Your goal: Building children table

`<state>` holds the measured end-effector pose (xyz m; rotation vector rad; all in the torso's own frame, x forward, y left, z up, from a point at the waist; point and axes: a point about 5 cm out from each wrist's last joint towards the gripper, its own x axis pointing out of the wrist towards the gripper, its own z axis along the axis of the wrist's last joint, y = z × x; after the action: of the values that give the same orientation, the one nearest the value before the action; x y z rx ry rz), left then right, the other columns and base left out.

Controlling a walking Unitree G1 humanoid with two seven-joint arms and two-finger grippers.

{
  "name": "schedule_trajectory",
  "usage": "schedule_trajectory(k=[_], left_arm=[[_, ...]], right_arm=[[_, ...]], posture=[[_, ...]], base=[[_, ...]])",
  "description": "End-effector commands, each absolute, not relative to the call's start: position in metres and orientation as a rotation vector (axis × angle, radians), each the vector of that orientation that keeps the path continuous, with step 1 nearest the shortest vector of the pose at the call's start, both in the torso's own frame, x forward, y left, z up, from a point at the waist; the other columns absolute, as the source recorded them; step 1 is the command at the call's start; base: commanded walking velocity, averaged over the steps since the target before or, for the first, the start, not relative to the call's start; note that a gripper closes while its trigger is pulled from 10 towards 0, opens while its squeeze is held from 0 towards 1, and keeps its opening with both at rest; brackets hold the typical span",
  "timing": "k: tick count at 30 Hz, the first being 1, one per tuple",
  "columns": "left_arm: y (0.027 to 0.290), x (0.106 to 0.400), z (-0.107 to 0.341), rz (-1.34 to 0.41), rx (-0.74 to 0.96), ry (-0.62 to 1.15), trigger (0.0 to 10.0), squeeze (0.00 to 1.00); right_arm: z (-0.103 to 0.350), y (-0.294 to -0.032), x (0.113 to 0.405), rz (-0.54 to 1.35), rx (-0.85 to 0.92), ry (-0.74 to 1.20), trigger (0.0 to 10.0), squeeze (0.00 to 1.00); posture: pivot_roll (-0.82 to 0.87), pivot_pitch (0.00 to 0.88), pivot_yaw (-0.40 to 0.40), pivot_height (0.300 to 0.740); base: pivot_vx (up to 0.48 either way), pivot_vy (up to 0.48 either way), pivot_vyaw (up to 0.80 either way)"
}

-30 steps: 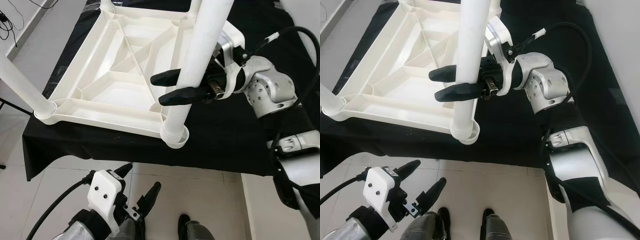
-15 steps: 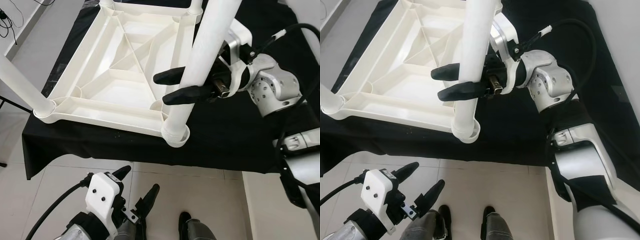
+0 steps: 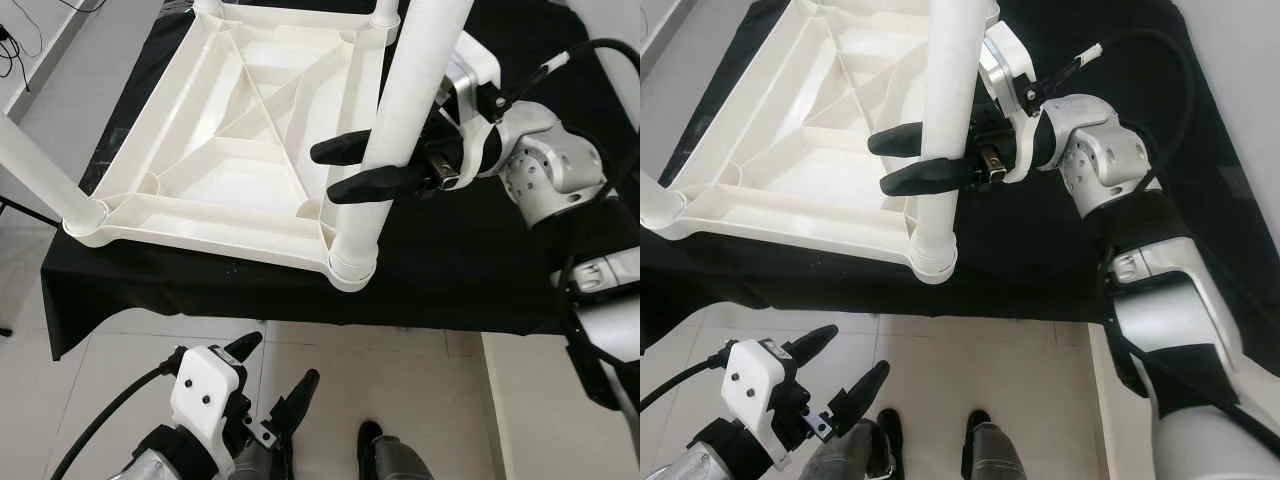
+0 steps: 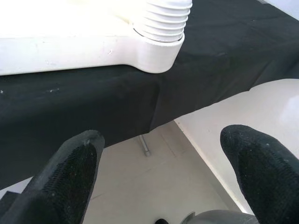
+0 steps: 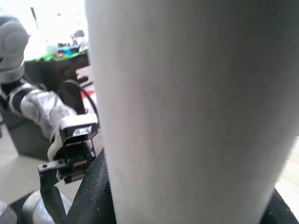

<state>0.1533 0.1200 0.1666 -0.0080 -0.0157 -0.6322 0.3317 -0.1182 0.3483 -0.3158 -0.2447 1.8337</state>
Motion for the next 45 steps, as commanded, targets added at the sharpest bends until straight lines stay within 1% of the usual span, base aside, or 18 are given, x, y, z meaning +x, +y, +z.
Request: schedule_trajectory(k=[1,6,12,13,15,23,29,34,38,41,45], left_arm=[[0.121,0.15,0.165,-0.638,0.013,-0.003,10.0,0.0],[0.121,0.15,0.165,-0.637,0.013,-0.005,10.0,0.0],[0.12,0.15,0.165,-0.637,0.012,-0.007,10.0,0.0],[0.12,0.15,0.164,-0.636,0.012,-0.008,10.0,0.0],[0.12,0.15,0.164,-0.636,0.011,-0.008,10.0,0.0],[0.12,0.151,0.164,-0.637,0.012,-0.011,10.0,0.0],[0.119,0.152,0.165,-0.636,0.011,-0.016,10.0,0.0],[0.119,0.152,0.165,-0.634,0.01,-0.02,10.0,0.0],[0.118,0.153,0.165,-0.633,0.009,-0.023,10.0,0.0],[0.118,0.153,0.164,-0.631,0.008,-0.025,10.0,0.0],[0.116,0.154,0.164,-0.63,0.004,-0.029,10.0,0.0]], right_arm=[[0.339,-0.117,0.332,1.84,-0.374,-0.213,10.0,0.0],[0.34,-0.115,0.33,1.852,-0.371,-0.229,10.0,0.0],[0.338,-0.112,0.325,1.881,-0.417,-0.23,10.0,0.0],[0.337,-0.11,0.321,1.903,-0.472,-0.223,10.0,0.0],[0.334,-0.107,0.318,1.922,-0.497,-0.215,10.0,0.0],[0.331,-0.102,0.319,1.93,-0.498,-0.201,10.0,0.0],[0.329,-0.099,0.323,1.931,-0.449,-0.178,10.0,0.0],[0.331,-0.098,0.332,1.881,-0.441,-0.171,10.0,0.0],[0.331,-0.096,0.34,1.799,-0.436,-0.176,10.0,0.0],[0.328,-0.096,0.343,1.714,-0.451,-0.172,10.0,0.0],[0.322,-0.106,0.346,1.578,-0.418,-0.163,10.0,0.0]], posture=[[0.12,0.367,-0.003,0.74],[0.12,0.364,-0.003,0.74],[0.12,0.359,-0.004,0.74],[0.12,0.359,-0.004,0.74],[0.11,0.356,-0.003,0.74],[0.11,0.357,-0.006,0.74],[0.1,0.36,-0.01,0.74],[0.1,0.36,-0.013,0.74],[0.09,0.361,-0.017,0.74],[0.09,0.359,-0.021,0.74],[0.06,0.353,-0.032,0.74]], base=[[0.0,0.0,0.0],[0.0,0.0,0.0],[0.0,0.0,0.0],[0.0,0.0,0.0],[0.0,0.0,0.0],[0.0,0.0,0.0],[0.0,0.0,0.0],[0.0,0.0,0.0],[0.0,0.0,0.0],[0.0,0.0,0.0],[0.0,0.0,0.0]])
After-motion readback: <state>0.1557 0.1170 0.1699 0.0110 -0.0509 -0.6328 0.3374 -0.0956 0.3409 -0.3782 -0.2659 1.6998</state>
